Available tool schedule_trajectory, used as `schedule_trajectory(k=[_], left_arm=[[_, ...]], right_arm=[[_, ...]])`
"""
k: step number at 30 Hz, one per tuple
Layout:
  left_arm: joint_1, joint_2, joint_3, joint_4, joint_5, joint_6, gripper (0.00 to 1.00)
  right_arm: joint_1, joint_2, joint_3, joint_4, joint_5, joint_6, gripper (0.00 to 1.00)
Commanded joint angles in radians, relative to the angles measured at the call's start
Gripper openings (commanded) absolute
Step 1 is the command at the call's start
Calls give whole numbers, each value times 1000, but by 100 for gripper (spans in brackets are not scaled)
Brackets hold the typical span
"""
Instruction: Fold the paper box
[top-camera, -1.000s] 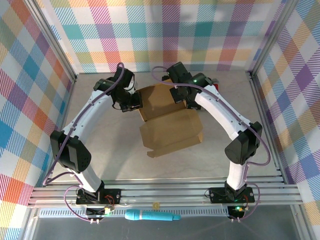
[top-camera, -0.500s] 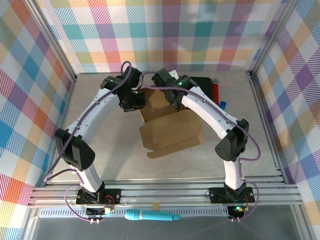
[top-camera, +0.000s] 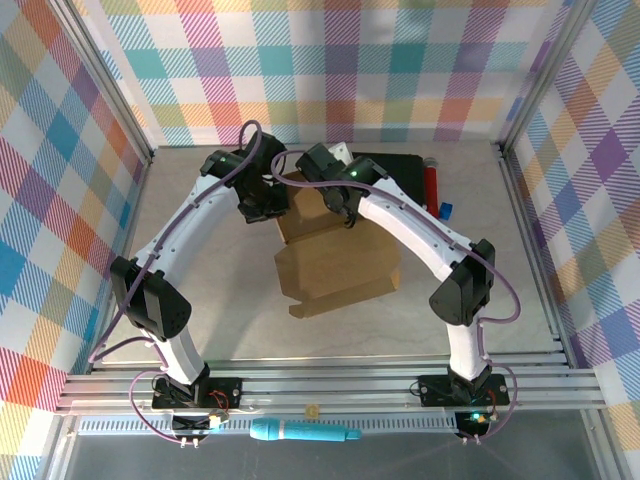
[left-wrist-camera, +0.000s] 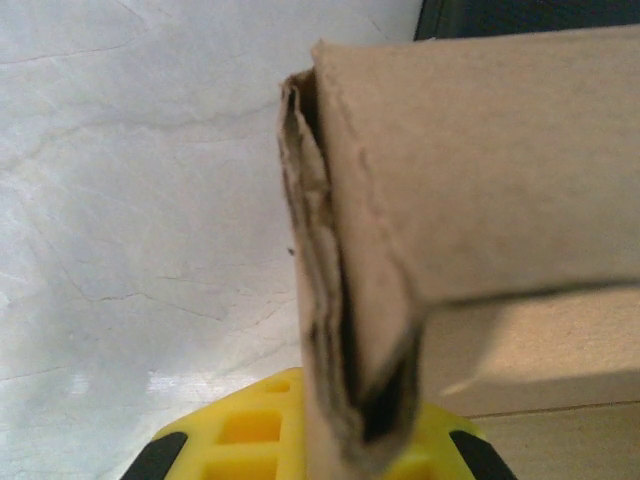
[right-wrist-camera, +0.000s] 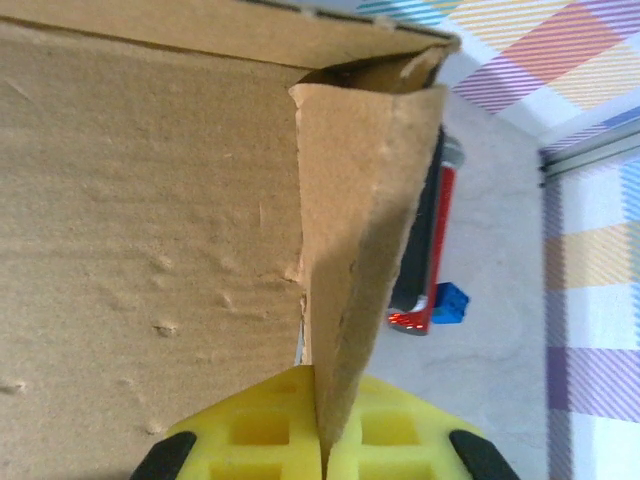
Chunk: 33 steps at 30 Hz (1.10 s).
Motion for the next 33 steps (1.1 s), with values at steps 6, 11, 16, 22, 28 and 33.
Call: schedule_trajectory(k=[6,11,16,22,28,33], left_arm=[[18,-23,29,-59,-12,-12,0],[21,-20,31,-60,-11,-11,0],[20,-13,42,-63,-9,-8,0],[21,-6,44,-62,-8,-6,0],[22,0,46,-61,-7,-5,0],[22,11,44,-70,-25,1,0]], right_arm=[[-139,-76,11,-66,-404,3,21],[-155,-69,10,-73,-446,2,28],[-156,-62,-18,-70,-433,-10,29],[-155,-51,-58,-51,-412,-9,25],[-142,-36,-52,-57,-346,20,3],[-109,-16,2,-119,-197,89,0]])
